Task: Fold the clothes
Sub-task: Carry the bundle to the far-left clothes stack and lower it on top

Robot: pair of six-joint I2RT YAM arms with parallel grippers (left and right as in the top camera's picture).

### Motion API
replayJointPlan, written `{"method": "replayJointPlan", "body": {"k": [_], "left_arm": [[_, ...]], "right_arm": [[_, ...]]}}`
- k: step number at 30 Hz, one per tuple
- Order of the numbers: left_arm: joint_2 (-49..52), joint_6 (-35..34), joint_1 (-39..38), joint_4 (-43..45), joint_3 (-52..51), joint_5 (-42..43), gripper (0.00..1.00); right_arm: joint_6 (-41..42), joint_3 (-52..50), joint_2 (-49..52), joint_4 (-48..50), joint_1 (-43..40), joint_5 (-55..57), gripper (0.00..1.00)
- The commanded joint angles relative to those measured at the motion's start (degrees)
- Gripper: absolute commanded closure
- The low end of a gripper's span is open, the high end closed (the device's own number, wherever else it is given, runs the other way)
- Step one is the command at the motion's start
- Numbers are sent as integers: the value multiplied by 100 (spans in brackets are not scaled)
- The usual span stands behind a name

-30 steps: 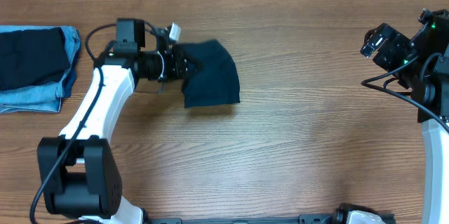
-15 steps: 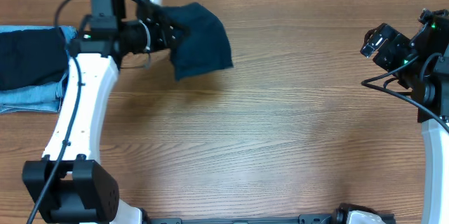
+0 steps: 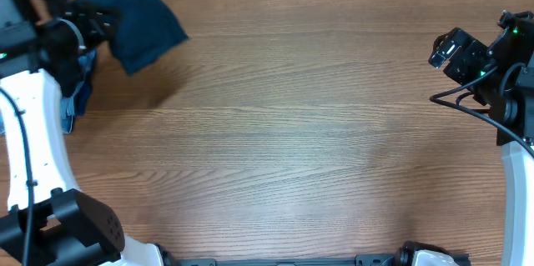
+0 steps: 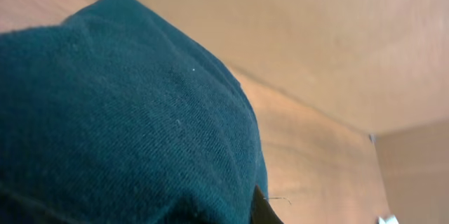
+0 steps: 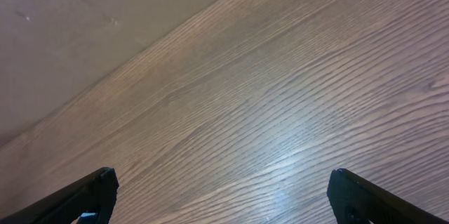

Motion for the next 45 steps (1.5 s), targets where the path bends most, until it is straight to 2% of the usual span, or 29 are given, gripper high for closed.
{"method": "replayJointPlan", "body": {"k": [1,10,15,19,27,33,37,42,45], "left_arm": [[-175,-17,437,404,179,2,96],[-61,-20,876,1357,177,-616,96],[225,-330,953,1674,177,-1132,96],[498,-522,1191,1886,177,-1067,96],[1038,-535,1825,2852,177,-107,96],[1303,-651,1882,3521,177,-101,96],[1449,-1180,1893,4175,177,-184,96],[1613,-1303,1869,4286,177,-201,96],[1722,-1268,1895,4017,177,-201,96]], "right_arm": [[-39,92,-24,22,-11,17,0],[-39,92,-24,22,-11,17,0],[-39,92,-24,22,-11,17,0],[-39,92,-24,22,-11,17,0],[-39,92,-24,22,-11,17,0],[-39,92,-24,22,-11,17,0],[-39,92,-24,24,-11,20,0],[-39,92,-24,22,-11,17,0],[-39,92,-24,24,-11,17,0]]}}
